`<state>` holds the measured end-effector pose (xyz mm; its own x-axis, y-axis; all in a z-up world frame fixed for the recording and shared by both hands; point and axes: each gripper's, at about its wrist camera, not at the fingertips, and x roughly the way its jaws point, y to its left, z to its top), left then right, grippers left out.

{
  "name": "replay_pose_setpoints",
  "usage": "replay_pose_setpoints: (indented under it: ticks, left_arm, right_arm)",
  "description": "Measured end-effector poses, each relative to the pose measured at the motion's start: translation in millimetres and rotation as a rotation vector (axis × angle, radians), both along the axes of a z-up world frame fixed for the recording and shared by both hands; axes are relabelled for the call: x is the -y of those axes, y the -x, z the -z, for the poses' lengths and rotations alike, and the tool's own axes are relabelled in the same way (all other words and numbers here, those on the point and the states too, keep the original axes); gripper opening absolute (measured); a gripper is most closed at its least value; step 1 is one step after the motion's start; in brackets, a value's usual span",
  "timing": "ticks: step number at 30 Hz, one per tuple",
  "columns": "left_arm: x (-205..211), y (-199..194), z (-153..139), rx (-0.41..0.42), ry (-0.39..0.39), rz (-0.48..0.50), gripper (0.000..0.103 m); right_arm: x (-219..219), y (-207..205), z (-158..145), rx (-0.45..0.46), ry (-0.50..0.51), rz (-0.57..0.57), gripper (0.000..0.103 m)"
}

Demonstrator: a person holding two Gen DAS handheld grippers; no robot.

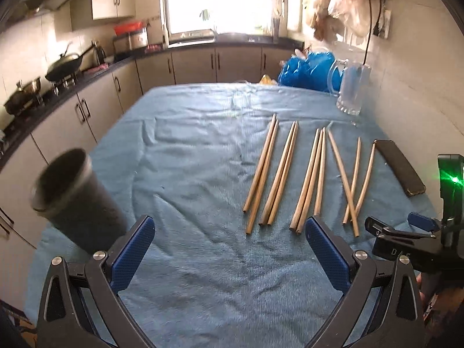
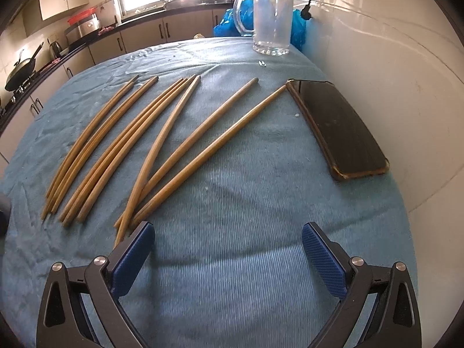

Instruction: Organize utensils

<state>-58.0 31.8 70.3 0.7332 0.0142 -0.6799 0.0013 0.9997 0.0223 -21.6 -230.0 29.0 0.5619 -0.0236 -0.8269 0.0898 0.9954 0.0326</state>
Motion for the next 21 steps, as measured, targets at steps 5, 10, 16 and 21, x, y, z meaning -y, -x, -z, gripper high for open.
replay_pose_setpoints:
  ticks: [5,10,16,21]
  left_arm:
    - [4.3,13.1,-10.6,0.030,-0.005,0.024,0.103]
    - [7.4,23.8,-16.8,0.043,-0.006,0.032,0.103]
    - [7.5,34.8,-20.9,0.046,0.006,0.028,0.103]
    - [7.8,37.3,-23.9,0.051,-0.005,0.032,0.103]
  right_arm:
    - [0.3,20.4,-14.7,0.058,0.017,0.028,0.102]
    - [3.8,38.1,-29.3,0.108,0.012,0.063,0.102]
    - [6.1,52.0,-40.5,0.149,0.016,0.086,0.102]
    - [9.7,60.6,-44.2,0.162,0.001,0.093,0.102]
